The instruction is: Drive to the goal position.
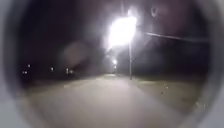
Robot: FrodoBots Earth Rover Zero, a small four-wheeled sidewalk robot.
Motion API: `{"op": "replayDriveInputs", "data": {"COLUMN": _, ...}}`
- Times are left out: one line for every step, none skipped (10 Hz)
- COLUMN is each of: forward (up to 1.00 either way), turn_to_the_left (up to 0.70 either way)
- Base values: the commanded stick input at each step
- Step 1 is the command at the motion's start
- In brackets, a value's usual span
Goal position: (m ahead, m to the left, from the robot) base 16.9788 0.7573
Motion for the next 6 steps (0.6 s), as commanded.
{"op": "replayDriveInputs", "data": {"forward": 1.00, "turn_to_the_left": 0.00}}
{"op": "replayDriveInputs", "data": {"forward": 1.00, "turn_to_the_left": 0.00}}
{"op": "replayDriveInputs", "data": {"forward": 1.00, "turn_to_the_left": 0.00}}
{"op": "replayDriveInputs", "data": {"forward": 1.00, "turn_to_the_left": 0.00}}
{"op": "replayDriveInputs", "data": {"forward": 1.00, "turn_to_the_left": -0.03}}
{"op": "replayDriveInputs", "data": {"forward": 1.00, "turn_to_the_left": -0.07}}
